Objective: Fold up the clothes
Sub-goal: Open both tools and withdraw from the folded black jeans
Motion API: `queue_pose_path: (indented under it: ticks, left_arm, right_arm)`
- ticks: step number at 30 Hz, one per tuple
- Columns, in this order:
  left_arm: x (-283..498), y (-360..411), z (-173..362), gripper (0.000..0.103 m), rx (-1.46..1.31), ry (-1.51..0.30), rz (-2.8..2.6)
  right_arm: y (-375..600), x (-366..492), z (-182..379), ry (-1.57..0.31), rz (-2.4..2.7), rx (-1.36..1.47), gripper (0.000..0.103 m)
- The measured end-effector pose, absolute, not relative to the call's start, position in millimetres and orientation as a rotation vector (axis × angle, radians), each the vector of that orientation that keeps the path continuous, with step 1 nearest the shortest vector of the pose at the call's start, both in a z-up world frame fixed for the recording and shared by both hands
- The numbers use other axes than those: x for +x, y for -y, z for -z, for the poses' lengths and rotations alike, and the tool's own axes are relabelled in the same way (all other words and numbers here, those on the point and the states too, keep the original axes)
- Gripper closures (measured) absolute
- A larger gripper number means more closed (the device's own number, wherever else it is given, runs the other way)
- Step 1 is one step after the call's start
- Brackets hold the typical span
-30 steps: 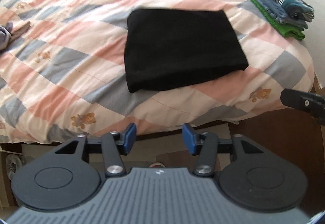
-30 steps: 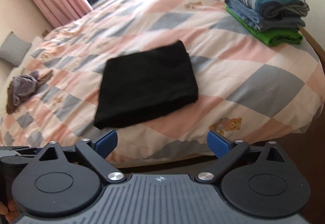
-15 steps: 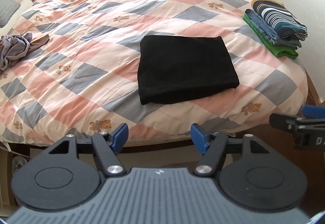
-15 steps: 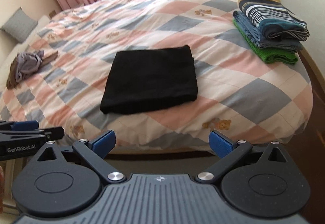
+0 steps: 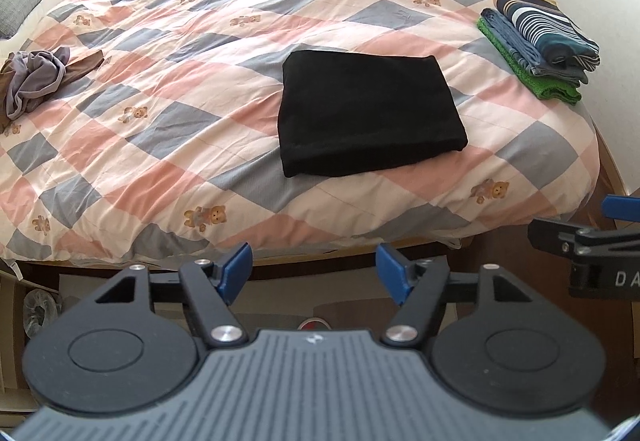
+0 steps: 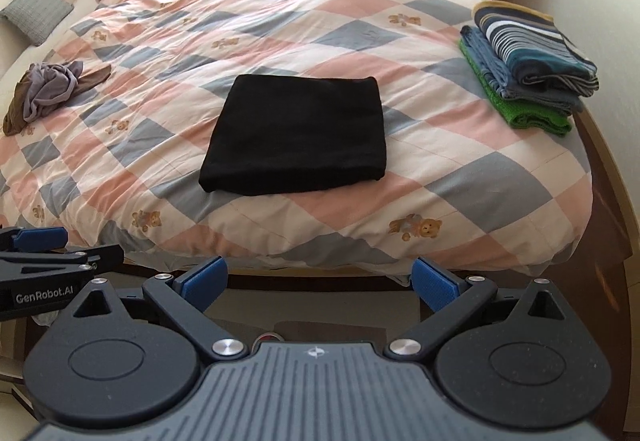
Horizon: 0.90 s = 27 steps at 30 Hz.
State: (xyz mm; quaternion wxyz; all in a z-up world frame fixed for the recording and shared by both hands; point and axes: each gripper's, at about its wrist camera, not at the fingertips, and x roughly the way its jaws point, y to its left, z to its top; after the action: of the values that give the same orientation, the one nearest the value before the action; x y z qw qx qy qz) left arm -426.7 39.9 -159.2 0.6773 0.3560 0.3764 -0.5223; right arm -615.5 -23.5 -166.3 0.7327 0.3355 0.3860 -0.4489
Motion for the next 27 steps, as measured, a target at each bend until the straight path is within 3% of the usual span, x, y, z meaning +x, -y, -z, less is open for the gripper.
queue_pose_path:
  ticks: [27]
  left_arm:
    - [-433, 9, 179, 0.031, 0.801, -0.888, 1.181]
  right_arm:
    - [68, -631, 192, -0.930, 0.982, 0.738, 0.002]
